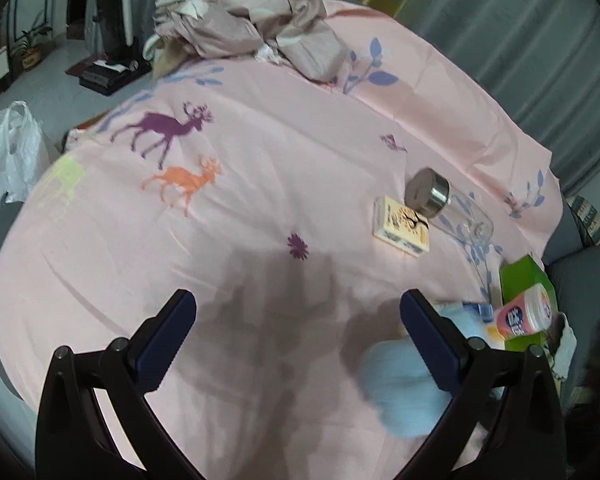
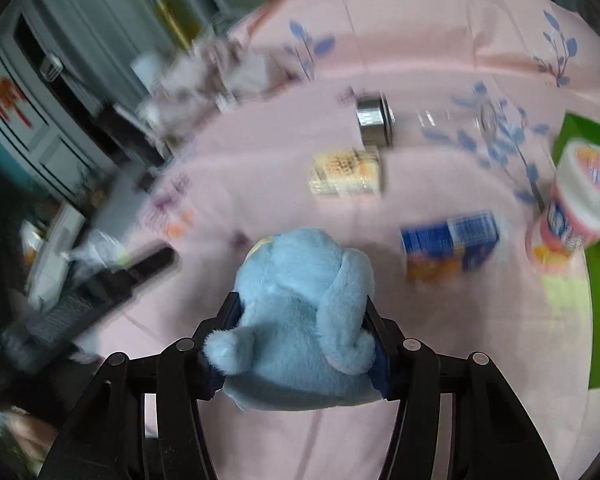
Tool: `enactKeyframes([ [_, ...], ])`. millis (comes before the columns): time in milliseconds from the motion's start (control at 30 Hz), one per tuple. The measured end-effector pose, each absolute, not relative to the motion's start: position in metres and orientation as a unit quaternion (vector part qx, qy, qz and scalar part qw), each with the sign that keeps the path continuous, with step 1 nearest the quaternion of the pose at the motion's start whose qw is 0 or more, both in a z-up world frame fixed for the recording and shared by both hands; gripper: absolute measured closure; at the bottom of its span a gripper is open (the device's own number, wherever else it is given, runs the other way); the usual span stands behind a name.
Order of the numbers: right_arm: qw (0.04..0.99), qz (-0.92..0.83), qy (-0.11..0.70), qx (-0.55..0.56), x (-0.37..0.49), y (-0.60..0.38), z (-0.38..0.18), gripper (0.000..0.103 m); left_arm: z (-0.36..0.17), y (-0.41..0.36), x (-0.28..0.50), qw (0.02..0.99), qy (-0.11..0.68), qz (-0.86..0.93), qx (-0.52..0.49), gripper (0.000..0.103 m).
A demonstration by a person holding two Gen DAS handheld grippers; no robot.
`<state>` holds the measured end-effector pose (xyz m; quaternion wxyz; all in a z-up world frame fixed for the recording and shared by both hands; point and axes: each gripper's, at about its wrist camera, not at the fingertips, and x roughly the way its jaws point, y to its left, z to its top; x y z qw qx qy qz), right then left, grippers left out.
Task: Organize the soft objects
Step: 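Carry the plush toy in the right gripper over the green box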
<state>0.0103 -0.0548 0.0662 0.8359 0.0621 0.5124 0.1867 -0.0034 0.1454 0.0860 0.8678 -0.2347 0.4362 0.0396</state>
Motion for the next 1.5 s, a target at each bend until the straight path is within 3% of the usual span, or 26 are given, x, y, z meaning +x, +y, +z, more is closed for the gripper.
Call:
enactKeyframes([
  [67,0.819,0.192,0.537,0.069,0.017,-0.057,0.051,0.041,0.081,0.143,-0.003,0.861,0.448,0.030,-0.239,0.002],
  [133,0.810,0.195,0.548,0.081,0.019,-0.063,0.051,0.028,0.076,0.140,-0.003,0.852,0.462,0.019,-0.244,0.002],
  [300,0.821,0.195,0.520,0.132,0.017,-0.095,0.074,0.019,0.075,0.137,-0.008,0.836,0.474,-0.026,-0.275,0.004],
  [567,0.802,0.235,0.512,0.199,0.015,-0.117,0.085,0.019,0.057,0.105,-0.003,0.755,0.531,-0.185,-0.337,0.018],
  [767,0.787,0.262,0.524,0.194,0.020,-0.102,0.071,0.019,0.048,0.073,0.000,0.758,0.551,-0.187,-0.295,0.033],
  [867,0.778,0.264,0.541,0.182,0.024,-0.094,0.059,0.024,0.041,0.064,0.000,0.755,0.555,-0.198,-0.288,0.033],
  [933,0.766,0.259,0.561,0.179,0.029,-0.090,0.048,0.042,0.042,0.057,-0.001,0.769,0.546,-0.196,-0.267,0.033],
  [967,0.757,0.265,0.568,0.186,0.031,-0.090,0.042,0.045,0.043,0.055,-0.001,0.773,0.544,-0.196,-0.260,0.035],
  [1167,0.753,0.291,0.551,0.211,0.032,-0.098,0.044,0.049,0.055,0.046,-0.007,0.807,0.509,-0.196,-0.225,0.046],
  [1500,0.835,0.343,0.385,0.193,-0.004,-0.130,0.139,0.049,0.139,0.013,-0.037,0.904,0.344,-0.207,-0.148,0.046],
])
